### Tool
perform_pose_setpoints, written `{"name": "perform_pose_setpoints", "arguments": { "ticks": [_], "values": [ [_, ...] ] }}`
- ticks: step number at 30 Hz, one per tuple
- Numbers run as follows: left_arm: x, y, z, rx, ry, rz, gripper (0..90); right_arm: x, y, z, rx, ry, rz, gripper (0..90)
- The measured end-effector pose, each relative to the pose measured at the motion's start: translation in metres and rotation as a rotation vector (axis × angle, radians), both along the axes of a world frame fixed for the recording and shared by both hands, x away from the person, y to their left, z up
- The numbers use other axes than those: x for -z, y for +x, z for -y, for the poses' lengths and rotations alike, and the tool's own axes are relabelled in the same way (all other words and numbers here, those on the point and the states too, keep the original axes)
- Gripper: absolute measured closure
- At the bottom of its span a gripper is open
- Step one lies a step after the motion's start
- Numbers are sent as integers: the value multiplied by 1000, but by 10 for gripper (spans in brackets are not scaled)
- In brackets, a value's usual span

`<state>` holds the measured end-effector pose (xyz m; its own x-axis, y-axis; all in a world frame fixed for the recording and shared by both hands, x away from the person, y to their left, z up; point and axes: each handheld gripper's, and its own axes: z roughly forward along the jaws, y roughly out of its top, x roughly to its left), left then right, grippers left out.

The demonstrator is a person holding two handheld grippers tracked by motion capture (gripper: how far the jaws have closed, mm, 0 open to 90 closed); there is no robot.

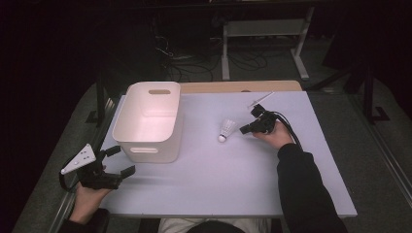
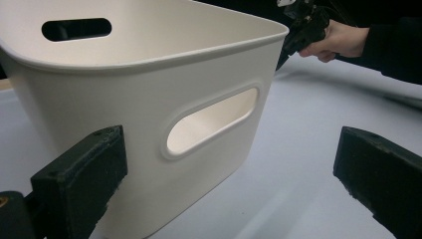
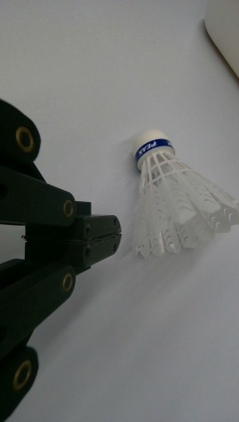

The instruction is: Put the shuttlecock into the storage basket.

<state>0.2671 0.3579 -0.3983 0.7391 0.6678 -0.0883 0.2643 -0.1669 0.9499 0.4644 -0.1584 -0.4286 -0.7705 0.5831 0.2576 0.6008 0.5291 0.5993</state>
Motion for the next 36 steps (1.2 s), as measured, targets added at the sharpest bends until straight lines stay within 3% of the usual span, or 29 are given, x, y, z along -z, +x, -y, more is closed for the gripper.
{"name": "perform_pose_setpoints", "arguments": {
  "ticks": [16,31,36],
  "values": [
    [0,0,0,-1,1,0,3,0,12,-12,15,16,7,891],
    [0,0,0,0,0,-2,3,2,24,-19,30,79,-5,891],
    [0,0,0,2,-2,-1,3,1,27,-28,15,76,-2,891]
  ]
}}
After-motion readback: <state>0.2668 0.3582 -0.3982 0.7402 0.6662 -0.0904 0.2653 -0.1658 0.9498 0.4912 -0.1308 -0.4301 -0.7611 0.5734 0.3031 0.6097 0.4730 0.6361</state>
